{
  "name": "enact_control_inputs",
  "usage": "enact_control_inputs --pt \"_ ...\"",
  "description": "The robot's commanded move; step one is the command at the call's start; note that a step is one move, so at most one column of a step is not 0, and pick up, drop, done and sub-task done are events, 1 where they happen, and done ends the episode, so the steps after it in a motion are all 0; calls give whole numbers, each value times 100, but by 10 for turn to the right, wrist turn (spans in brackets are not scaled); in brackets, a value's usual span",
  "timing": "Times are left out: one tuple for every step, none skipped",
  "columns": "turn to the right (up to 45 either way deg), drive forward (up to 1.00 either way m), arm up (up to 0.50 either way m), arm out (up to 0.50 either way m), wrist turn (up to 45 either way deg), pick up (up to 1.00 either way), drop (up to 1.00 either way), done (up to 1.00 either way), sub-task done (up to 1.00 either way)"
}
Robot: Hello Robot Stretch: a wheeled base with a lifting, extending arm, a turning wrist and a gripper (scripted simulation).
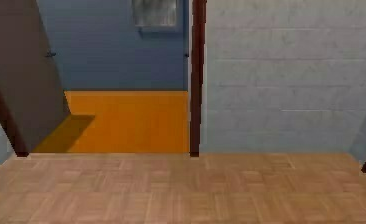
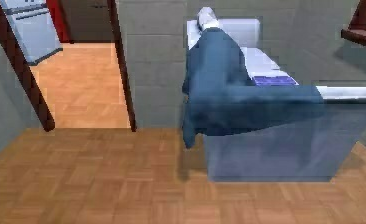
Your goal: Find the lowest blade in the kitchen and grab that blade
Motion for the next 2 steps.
enact_control_inputs --pt "450 0 0 0 0 0 0 0 0" --pt "120 0 0 0 0 0 0 0 0"
